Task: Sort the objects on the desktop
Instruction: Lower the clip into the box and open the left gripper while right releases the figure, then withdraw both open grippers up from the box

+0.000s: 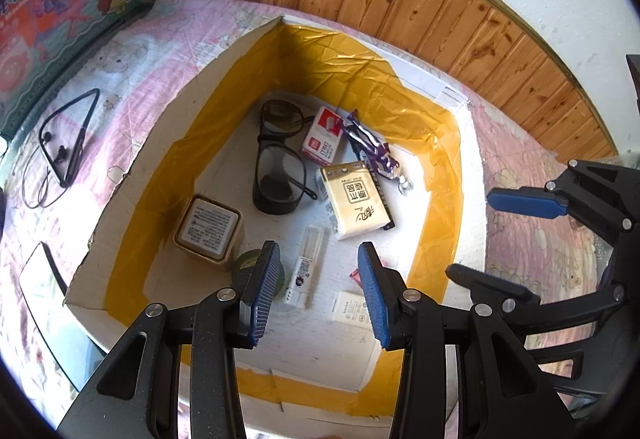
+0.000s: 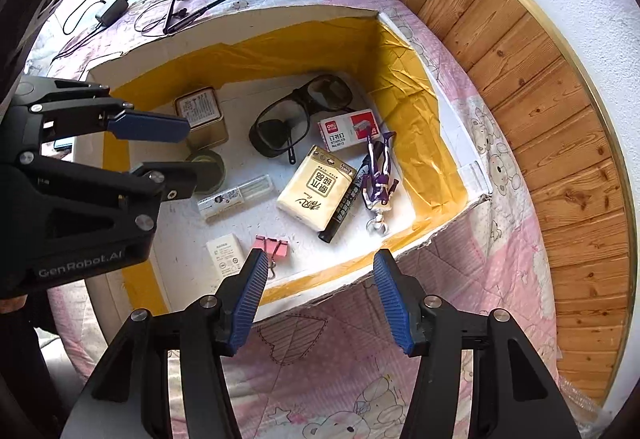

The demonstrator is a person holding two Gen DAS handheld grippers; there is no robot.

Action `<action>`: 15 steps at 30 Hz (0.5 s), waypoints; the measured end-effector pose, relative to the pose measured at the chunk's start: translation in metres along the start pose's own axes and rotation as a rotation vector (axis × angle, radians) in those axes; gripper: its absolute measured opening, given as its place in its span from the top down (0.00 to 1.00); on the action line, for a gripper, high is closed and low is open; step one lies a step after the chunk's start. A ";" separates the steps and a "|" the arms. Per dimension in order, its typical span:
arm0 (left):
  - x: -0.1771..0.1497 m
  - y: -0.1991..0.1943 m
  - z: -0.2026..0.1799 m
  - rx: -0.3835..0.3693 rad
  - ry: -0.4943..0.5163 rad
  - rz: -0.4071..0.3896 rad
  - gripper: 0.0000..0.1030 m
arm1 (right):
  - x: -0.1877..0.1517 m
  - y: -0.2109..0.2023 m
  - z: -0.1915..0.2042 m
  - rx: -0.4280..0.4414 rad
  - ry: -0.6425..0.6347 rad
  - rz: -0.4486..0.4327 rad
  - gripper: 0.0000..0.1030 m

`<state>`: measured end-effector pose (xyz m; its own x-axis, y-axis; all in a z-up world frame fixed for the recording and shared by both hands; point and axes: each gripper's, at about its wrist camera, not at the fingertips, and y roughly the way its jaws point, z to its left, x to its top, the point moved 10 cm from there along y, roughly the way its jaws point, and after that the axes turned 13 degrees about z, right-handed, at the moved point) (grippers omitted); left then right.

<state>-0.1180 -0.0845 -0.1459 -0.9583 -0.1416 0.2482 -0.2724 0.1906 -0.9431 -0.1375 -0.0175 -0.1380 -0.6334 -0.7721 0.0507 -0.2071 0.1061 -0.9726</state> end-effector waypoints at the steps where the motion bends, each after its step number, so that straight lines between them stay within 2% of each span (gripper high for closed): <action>1: 0.001 -0.002 0.000 0.006 0.005 -0.014 0.58 | -0.002 -0.001 0.003 0.001 -0.005 0.000 0.45; 3: 0.002 -0.006 0.000 0.005 0.010 -0.035 0.58 | -0.006 -0.003 0.011 0.002 -0.018 0.000 0.45; 5: 0.003 -0.008 0.000 -0.009 0.013 -0.057 0.51 | -0.010 -0.006 0.019 0.005 -0.031 -0.001 0.45; 10: 0.005 -0.013 0.001 -0.020 0.004 -0.090 0.51 | -0.020 -0.008 0.034 0.012 -0.060 0.005 0.45; 15: 0.005 -0.011 0.007 -0.009 -0.018 -0.079 0.51 | -0.023 -0.010 0.039 0.015 -0.063 0.004 0.45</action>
